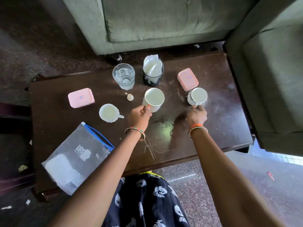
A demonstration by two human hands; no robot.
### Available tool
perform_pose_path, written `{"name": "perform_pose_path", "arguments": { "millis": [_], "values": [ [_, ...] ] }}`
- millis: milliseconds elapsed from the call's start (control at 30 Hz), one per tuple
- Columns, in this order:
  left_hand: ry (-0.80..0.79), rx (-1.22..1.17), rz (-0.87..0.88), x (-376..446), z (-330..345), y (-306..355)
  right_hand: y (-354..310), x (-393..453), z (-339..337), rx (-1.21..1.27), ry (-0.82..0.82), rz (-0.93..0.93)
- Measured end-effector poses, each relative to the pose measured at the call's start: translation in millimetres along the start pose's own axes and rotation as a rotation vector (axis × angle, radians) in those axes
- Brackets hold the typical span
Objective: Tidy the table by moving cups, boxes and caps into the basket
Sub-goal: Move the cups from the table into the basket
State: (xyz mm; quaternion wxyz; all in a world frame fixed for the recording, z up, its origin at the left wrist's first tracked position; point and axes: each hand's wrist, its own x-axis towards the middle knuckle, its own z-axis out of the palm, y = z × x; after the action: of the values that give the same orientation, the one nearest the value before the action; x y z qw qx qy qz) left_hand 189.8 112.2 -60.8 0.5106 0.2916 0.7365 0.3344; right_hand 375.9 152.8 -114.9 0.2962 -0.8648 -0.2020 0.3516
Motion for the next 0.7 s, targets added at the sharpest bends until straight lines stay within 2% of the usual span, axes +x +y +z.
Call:
{"name": "perform_pose_path", "arguments": {
  "millis": [100, 233, 367, 500, 700],
  "values": [
    [-0.009, -0.216, -0.053, -6, -16, 3, -5, -28, -11, 0.137, -0.004, -0.011],
    [0.076, -0.273, 0.067, -22, -65, 12, -19, -108, -12, 0.198, -0.183, -0.187],
    [0.250, -0.306, 0.167, -36, -139, 23, -67, -205, 33, 0.148, -0.422, -0.421],
    [0.441, -0.380, 0.183, -53, -231, 21, -104, -290, 76, 0.075, -0.540, -0.614],
    [0.685, -0.524, 0.081, -69, -375, -4, -115, -400, 152, 0.059, -0.748, -0.614]
  ]
}}
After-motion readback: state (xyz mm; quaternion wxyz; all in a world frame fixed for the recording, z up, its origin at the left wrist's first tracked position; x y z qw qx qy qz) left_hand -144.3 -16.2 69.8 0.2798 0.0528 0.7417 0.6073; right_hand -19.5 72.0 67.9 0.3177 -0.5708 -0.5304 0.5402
